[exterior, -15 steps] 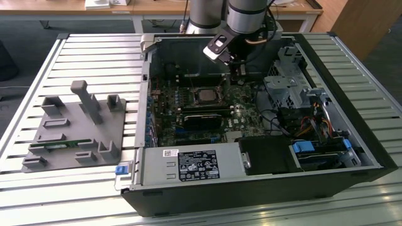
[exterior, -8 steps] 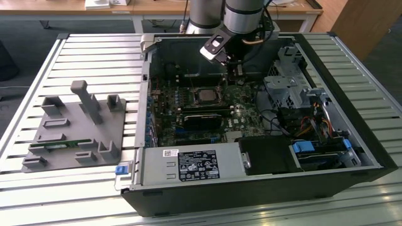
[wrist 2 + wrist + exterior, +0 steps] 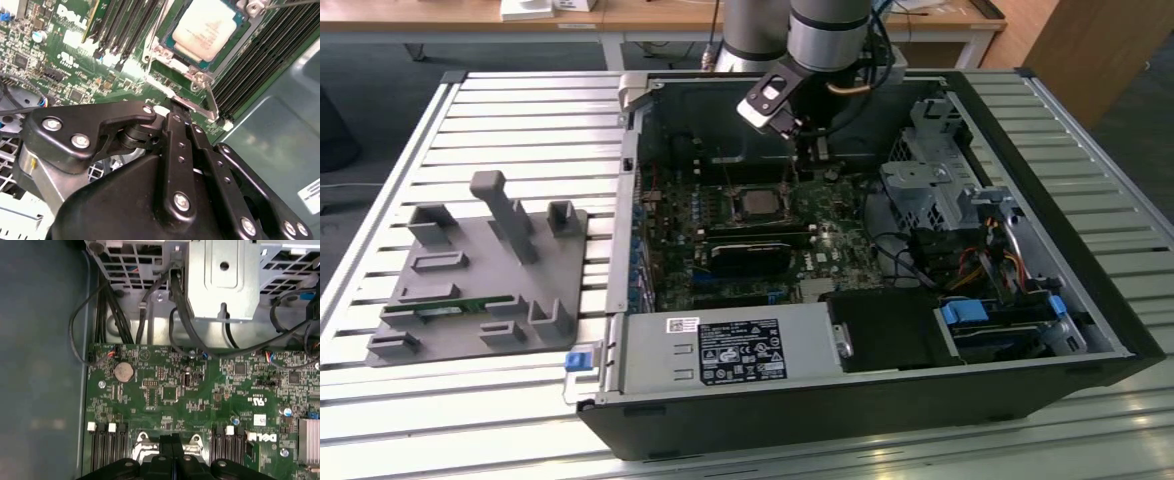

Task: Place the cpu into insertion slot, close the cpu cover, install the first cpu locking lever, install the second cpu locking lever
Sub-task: 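Close the cpu cover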

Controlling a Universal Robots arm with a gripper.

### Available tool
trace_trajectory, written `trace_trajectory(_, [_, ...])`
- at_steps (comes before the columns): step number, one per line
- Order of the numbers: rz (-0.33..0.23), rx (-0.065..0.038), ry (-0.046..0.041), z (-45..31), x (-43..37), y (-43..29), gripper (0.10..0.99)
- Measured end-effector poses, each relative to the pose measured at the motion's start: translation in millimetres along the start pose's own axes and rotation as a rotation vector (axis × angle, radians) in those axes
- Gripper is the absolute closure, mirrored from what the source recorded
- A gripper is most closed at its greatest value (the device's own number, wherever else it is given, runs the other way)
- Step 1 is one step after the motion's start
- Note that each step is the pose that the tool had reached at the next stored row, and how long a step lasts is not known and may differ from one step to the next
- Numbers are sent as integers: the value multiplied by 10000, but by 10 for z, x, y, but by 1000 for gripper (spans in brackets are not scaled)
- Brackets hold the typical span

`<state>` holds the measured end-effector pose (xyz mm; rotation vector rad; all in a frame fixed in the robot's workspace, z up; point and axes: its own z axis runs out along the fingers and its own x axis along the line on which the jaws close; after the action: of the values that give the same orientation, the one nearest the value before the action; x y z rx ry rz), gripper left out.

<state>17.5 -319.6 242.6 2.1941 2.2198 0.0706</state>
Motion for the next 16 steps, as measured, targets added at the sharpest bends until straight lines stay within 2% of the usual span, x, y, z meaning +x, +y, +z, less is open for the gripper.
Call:
trace_trajectory(7, [-13,0,5,5,3,-97,980])
trace_trajectory(11, [-17,0,4,36,3,-160,980])
trace_trajectory(16, [-24,0,5,85,4,-299,980])
